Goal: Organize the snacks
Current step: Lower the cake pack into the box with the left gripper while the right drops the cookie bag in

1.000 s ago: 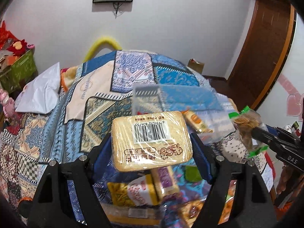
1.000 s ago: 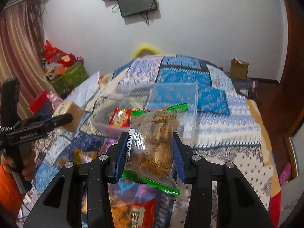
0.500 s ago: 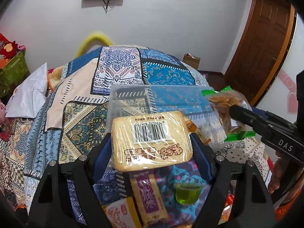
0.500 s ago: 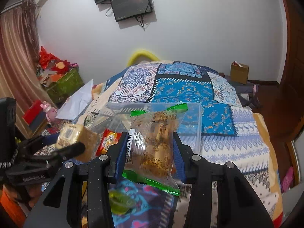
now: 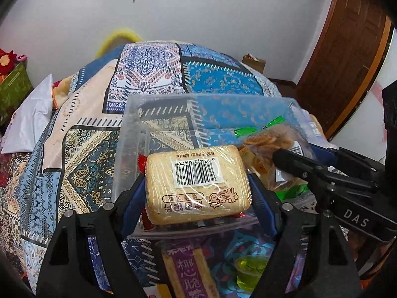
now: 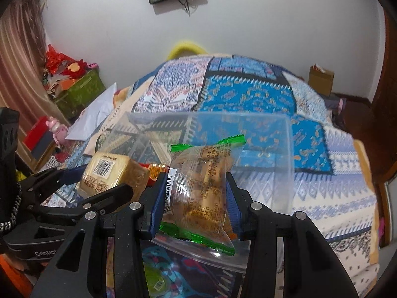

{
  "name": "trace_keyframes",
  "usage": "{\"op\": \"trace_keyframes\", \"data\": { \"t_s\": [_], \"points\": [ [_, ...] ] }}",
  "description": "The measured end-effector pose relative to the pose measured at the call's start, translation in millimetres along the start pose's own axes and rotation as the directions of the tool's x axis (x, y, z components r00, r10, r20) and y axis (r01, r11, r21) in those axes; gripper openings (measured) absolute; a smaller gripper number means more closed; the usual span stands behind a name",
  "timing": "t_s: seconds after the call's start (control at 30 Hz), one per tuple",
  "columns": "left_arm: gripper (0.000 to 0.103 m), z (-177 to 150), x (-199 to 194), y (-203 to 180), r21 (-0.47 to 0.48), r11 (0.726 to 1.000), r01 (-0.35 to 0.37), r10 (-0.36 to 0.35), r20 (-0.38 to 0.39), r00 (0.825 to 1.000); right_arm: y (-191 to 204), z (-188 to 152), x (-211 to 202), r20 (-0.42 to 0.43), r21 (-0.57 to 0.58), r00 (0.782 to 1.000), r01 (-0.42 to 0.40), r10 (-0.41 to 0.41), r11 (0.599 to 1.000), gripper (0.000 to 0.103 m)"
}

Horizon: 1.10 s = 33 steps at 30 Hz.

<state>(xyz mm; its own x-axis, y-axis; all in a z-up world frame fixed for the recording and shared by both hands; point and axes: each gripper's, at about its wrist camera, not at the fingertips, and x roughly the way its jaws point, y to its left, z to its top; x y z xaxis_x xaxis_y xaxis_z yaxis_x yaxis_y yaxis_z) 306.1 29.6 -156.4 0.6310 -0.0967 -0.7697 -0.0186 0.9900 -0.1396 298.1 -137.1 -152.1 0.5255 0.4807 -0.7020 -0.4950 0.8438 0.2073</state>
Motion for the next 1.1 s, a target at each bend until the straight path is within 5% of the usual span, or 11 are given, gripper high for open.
{"op": "trace_keyframes", "data": {
  "t_s": [0.57,1.1],
  "points": [
    [0.079,-10,12,7,-0.009,1.000,-0.016,0.015,-0.068,0.998,-1,-7,13,-0.079,-0.025,0.997,0.015,-0.017,1.000,0.049],
    [0.079,-21,-116,3,0.015,0.999,-0.028,0.026,0.105,0.994,24,-14,-87,0.078,-0.058,0.997,0.027,-0.023,0.998,0.058]
  ]
}}
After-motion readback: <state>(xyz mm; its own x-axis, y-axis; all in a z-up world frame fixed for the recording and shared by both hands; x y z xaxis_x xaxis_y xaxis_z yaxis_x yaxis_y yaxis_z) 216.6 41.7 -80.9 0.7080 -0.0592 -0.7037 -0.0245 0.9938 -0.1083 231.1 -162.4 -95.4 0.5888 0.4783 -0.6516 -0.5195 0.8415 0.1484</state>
